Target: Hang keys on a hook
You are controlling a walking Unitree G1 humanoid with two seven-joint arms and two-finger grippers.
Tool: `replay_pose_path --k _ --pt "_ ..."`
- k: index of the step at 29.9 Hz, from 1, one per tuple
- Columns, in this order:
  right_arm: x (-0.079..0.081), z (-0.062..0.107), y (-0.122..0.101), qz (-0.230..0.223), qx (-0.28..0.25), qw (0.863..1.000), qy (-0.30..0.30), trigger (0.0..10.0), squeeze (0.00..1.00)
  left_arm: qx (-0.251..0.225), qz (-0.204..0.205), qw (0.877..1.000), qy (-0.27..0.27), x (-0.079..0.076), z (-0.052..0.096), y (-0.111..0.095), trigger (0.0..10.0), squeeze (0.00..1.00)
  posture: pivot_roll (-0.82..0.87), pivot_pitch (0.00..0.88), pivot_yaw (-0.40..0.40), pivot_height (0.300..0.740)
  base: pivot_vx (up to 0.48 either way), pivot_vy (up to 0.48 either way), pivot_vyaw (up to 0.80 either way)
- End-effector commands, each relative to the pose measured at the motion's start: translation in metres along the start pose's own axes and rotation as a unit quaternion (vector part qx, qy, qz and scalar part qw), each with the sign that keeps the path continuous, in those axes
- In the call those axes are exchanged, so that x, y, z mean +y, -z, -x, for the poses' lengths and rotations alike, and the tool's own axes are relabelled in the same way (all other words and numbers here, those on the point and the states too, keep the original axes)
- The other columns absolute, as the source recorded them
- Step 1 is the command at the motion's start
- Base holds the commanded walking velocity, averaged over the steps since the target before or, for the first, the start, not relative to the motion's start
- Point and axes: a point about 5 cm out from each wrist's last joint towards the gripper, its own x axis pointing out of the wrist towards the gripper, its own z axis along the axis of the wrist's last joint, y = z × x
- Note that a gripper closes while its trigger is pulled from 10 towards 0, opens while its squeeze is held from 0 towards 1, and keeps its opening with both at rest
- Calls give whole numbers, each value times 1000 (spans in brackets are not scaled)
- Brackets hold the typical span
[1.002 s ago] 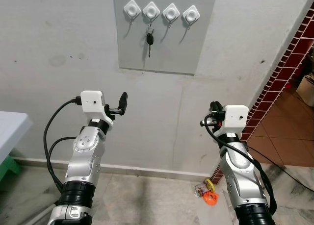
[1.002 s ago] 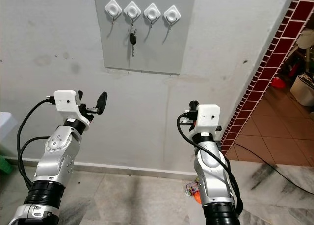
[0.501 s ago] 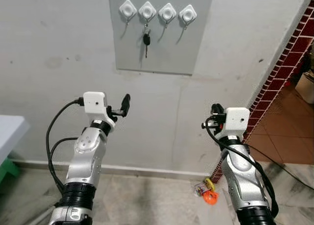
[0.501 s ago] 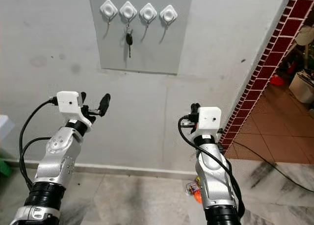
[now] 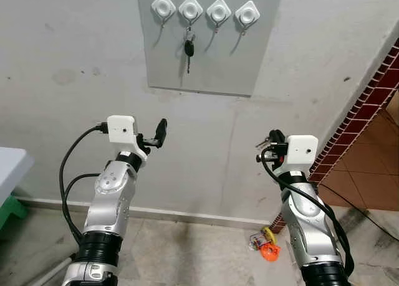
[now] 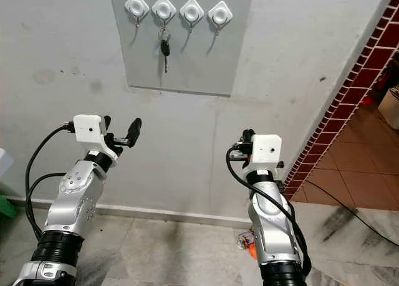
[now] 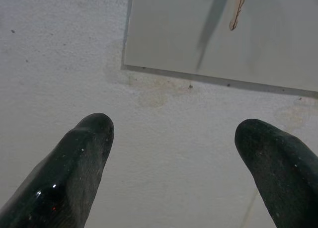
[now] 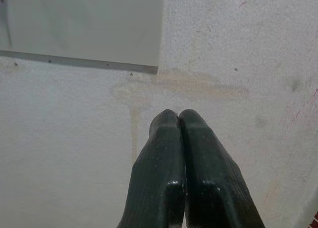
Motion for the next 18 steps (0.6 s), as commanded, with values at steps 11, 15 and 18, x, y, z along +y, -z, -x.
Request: replay_pose_path --k 11,15,18 --pt "-2 0 -3 3 -3 1000 4 10000 0 -5 0 1000 4 -1 0 -3 10000 0 -34 0 -11 740 254 0 0" --pt "-2 0 -3 3 -3 1000 4 10000 0 -6 0 1000 4 -1 0 -3 10000 0 -34 0 -10 740 330 0 0" --pt "-1 0 -3 2 -3 1000 5 10000 0 -6 -1 1000 4 -1 0 -3 10000 0 -35 0 -10 740 333 0 0"
